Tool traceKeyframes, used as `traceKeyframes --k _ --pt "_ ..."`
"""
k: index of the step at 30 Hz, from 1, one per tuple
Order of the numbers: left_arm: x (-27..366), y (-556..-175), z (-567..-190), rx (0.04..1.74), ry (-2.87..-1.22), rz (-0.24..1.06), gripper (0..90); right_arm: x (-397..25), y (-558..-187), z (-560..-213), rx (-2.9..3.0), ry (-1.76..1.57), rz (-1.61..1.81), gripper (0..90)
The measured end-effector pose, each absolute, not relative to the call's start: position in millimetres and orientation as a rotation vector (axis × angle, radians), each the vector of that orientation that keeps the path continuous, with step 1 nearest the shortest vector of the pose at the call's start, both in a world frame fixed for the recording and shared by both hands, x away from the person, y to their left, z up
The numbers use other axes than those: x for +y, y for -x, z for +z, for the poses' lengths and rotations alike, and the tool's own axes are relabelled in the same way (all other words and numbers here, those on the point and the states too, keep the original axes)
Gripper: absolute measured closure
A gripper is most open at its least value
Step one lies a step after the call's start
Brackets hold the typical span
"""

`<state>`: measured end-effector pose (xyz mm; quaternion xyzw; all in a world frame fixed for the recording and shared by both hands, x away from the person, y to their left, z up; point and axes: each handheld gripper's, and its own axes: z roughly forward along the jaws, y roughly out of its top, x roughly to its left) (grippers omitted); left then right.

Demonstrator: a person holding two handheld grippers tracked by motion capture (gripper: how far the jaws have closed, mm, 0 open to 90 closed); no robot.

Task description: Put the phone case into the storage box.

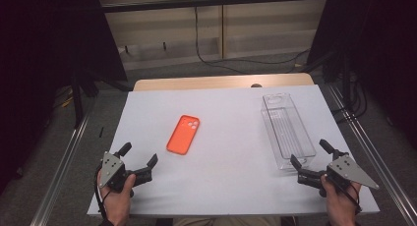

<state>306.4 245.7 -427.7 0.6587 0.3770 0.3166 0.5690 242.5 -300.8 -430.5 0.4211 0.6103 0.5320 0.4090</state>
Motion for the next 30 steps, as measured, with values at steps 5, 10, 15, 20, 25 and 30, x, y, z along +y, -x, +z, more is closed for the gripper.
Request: traceKeyframes --k 5,10,15,20,25,30 --pt "245 -307 -427 0.900 -1.554 0.715 1.3 -301 -242 -430 1.542 -1.052 1.343 0.0" --pt "244 -309 -426 0.898 -1.574 0.700 1.2 -302 -242 -431 1.543 -1.058 1.349 0.0" --pt "240 -315 -423 0.888 -1.609 0.683 1.7 -304 -242 -432 1.548 -1.068 1.350 0.0" --pt "232 -321 -424 0.894 -1.599 0.664 1.9 -304 -243 -433 1.548 -1.078 1.349 0.0" --pt "229 -324 -425 0.885 -1.612 0.668 1.9 -303 -244 -433 1.551 -1.077 1.350 0.0" --pt "226 -332 -427 0.901 -1.632 0.610 2.8 -302 -244 -433 1.555 -1.077 1.352 0.0"
